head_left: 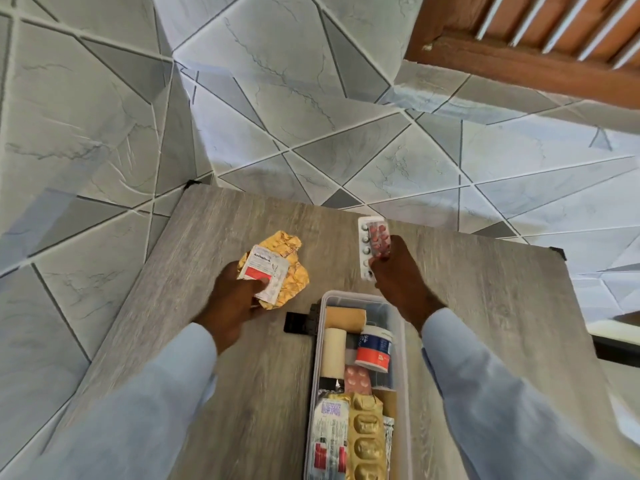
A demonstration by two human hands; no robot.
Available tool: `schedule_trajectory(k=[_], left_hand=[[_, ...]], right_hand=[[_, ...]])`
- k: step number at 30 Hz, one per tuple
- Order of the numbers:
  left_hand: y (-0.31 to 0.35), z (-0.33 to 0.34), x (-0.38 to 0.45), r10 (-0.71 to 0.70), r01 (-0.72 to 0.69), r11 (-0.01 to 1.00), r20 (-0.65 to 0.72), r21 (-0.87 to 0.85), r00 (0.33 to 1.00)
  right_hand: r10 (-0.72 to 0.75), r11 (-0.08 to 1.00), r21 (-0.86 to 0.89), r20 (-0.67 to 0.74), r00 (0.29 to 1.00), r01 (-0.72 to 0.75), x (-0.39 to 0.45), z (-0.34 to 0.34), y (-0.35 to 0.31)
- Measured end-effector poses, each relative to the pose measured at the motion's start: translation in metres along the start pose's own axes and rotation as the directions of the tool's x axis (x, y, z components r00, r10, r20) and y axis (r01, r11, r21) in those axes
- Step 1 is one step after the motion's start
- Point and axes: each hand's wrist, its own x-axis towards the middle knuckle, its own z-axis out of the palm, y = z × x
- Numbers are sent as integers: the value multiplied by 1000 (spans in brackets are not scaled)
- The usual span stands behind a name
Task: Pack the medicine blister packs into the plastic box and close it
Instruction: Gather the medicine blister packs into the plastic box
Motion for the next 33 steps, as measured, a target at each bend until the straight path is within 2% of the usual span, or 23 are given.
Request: schedule_trajectory(k=[4, 7, 9, 10, 12, 15, 16, 18, 20, 23, 29, 31, 33], left_hand=[[17, 23, -33, 24, -87, 979, 321, 184, 947], [3, 60, -49, -20, -135, 940, 444, 314, 896], [-12, 79, -51, -49, -238, 844, 512, 481, 858], [-21, 84, -49, -38, -338, 729, 528, 596, 848], [-35, 87, -47, 18, -487, 399, 525, 777, 851], [-38, 86, -54, 208, -537, -70, 539, 841, 816], [-36, 86, -56, 251, -535, -187, 567, 824, 785], [-33, 85, -59, 247, -561, -315, 637, 765, 730], [-36, 83, -62, 182, -595, -331, 668, 733, 722], [-48, 80, -62, 87, -581, -350, 643, 735, 761], [-47, 81, -52, 130, -520, -421, 617, 743, 776], [-40, 81, -51, 113, -516, -450, 620, 729, 777], [-34, 80, -50, 112, -523, -407, 610, 749, 785]], right_hand=[[43, 995, 91, -48, 998, -38, -47, -31, 18], [83, 993, 92, -91, 992, -75, -76, -42, 37], [82, 997, 22, -106, 991, -80, -93, -44, 49], [73, 997, -16, -98, 993, -75, -100, -42, 54], [62, 994, -85, -70, 996, -68, -113, -40, 61], [26, 981, -193, -51, 998, -35, -128, -33, 66], [4, 974, -225, -55, 998, -16, -131, -31, 66], [-15, 975, -220, -89, 996, -5, -136, -24, 65], [-78, 977, -207, -147, 986, 47, -140, -14, 64], [-131, 975, -206, -220, 967, 85, -137, -1, 65], [-152, 966, -257, -442, 884, 37, -125, -22, 59], [-165, 966, -249, -414, 895, 63, -126, -23, 58], [-94, 991, -114, -287, 953, 63, -133, -16, 51]])
